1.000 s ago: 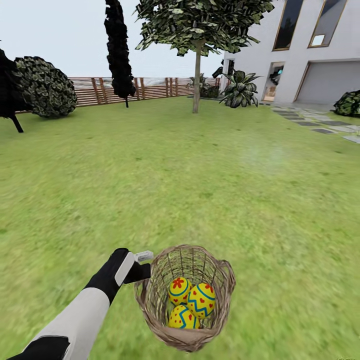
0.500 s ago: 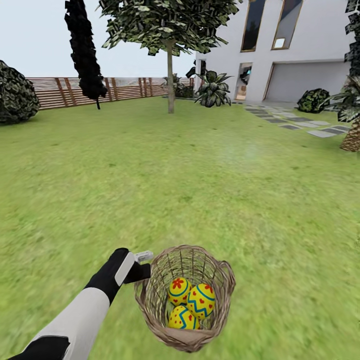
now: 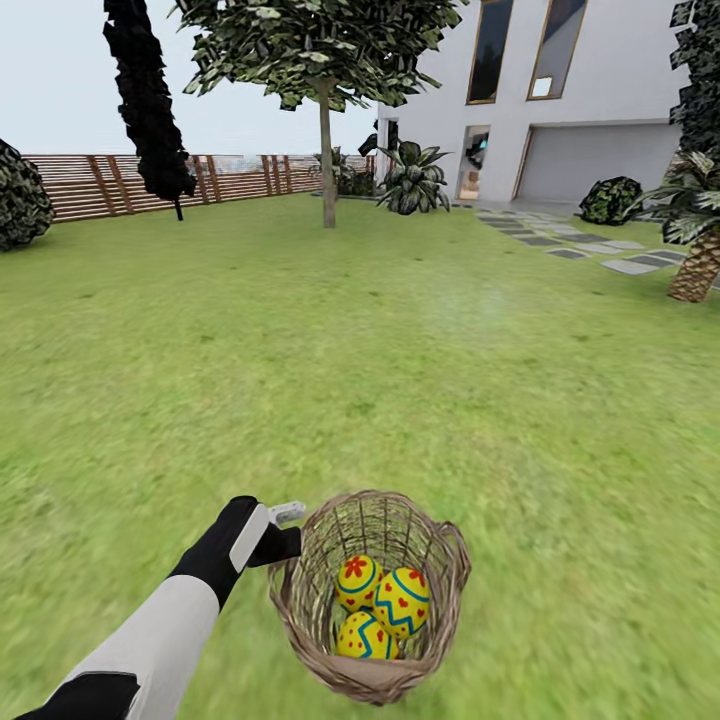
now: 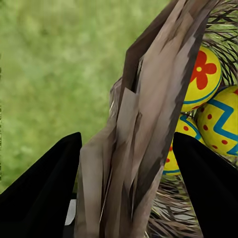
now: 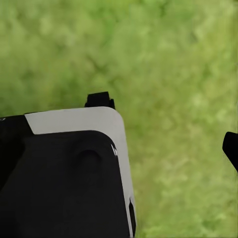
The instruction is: Take the three Easter eggs out of the wicker basket on the lawn in the garden, then place them on the lawn next to a single tree (choose any tree) so that all three eggs are next to the same tree and none are left in the basket.
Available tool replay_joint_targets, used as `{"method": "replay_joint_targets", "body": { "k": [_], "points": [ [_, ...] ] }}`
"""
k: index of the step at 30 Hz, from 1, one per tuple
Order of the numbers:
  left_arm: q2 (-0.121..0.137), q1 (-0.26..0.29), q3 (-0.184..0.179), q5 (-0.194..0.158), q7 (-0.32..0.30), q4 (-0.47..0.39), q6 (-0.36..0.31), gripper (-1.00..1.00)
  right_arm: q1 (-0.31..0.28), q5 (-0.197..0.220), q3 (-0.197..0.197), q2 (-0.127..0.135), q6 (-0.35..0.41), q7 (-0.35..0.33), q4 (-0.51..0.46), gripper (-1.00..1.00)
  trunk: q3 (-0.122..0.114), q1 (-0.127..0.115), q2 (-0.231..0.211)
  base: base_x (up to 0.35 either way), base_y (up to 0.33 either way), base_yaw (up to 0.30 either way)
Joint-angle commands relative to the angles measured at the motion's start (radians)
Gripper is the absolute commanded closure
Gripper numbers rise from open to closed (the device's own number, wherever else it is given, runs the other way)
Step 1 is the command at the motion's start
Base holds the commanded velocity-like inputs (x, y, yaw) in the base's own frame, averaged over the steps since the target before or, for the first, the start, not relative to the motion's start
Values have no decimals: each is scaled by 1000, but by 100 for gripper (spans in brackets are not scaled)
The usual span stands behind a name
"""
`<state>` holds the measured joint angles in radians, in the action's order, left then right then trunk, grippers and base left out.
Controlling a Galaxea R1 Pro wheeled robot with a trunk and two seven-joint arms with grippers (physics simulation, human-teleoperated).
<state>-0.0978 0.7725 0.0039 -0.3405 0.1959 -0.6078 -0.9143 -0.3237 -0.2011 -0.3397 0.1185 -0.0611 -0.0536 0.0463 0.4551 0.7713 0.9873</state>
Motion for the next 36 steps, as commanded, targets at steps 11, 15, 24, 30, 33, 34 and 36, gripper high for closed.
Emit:
{"method": "replay_joint_targets", "body": {
  "k": [11, 15, 24, 30, 33, 34, 36],
  "points": [
    [0, 1, 1, -26, 10, -1, -1, 100, -2, -12, -8, -5, -6, -2, 3, -100, 3, 1, 1, 327, 0, 133],
    [0, 1, 1, -26, 10, -1, -2, 100, -2, -12, -9, -5, -6, -2, 3, -100, 3, 1, 1, 326, 0, 29],
    [0, 1, 1, -26, 10, 0, -2, 100, -2, -12, -9, -3, -7, 0, 1, -100, 4, 1, 1, 326, 0, 108],
    [0, 1, 1, -26, 10, 2, -1, 100, -2, -15, -9, -3, -7, -1, 1, -100, 4, 1, 1, 327, 0, 1],
    [-1, 1, 1, -26, 10, 3, -1, 100, -2, -18, -9, -3, -7, 0, 0, -100, 5, 1, 1, 326, 0, 90],
    [0, 1, 1, -26, 10, 3, 0, 100, -2, -16, -9, -3, -7, 0, 0, -100, 5, 1, 1, 327, 0, 55],
    [0, 1, 1, -26, 10, 3, -1, 100, -2, -13, -9, -3, -7, 0, 1, -100, 5, 1, 1, 327, 0, 19]
  ]
}}
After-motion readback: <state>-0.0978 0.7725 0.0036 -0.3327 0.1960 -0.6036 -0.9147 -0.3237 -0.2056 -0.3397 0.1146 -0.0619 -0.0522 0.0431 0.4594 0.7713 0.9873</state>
